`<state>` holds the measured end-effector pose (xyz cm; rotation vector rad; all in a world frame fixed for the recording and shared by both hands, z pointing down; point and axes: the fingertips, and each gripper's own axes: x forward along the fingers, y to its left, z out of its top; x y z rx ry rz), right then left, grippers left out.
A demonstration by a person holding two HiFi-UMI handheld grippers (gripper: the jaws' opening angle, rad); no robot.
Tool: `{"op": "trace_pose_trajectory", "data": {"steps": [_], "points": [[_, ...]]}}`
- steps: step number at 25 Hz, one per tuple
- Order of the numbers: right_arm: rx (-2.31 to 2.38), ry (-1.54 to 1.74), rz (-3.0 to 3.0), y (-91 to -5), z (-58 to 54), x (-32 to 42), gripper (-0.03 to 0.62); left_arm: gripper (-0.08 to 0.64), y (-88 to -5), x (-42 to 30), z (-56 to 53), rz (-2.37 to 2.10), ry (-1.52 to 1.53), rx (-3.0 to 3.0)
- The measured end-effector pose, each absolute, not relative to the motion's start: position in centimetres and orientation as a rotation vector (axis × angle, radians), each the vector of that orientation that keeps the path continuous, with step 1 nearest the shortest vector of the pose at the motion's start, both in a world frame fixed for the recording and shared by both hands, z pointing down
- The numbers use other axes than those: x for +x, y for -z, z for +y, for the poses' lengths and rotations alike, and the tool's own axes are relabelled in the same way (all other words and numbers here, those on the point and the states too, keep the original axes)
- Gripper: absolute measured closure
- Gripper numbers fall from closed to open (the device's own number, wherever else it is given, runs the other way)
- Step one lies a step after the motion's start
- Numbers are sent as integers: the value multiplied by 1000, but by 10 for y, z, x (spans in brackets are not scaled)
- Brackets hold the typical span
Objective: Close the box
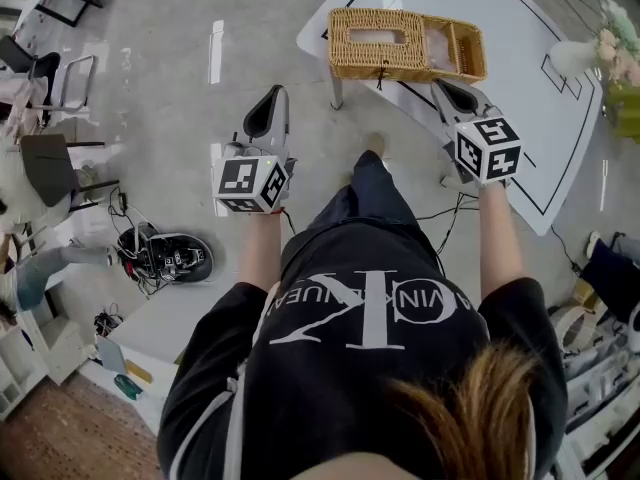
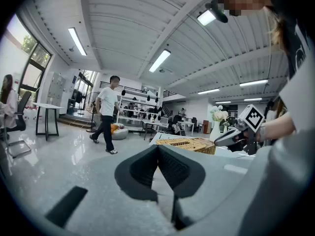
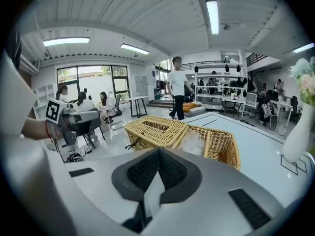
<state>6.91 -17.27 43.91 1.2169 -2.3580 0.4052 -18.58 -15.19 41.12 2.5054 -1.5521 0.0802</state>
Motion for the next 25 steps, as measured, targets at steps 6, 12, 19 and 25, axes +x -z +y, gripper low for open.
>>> {"op": "trace_pose_trajectory", "data": {"steps": [6, 12, 19, 25], "points": [[1337, -419, -2429, -428, -156, 77, 594, 552, -409, -178, -145, -1536, -81, 2520], [1418, -343, -2512, -406, -146, 84, 594, 552, -403, -171, -142, -1536, -77, 2535], [1456, -277, -2570, -396, -133, 95, 594, 552, -398, -162, -128, -1574, -77, 2536], [1433, -257, -2622, -382, -110, 98, 594, 552, -386, -154, -104, -1620, -60, 2518]]}}
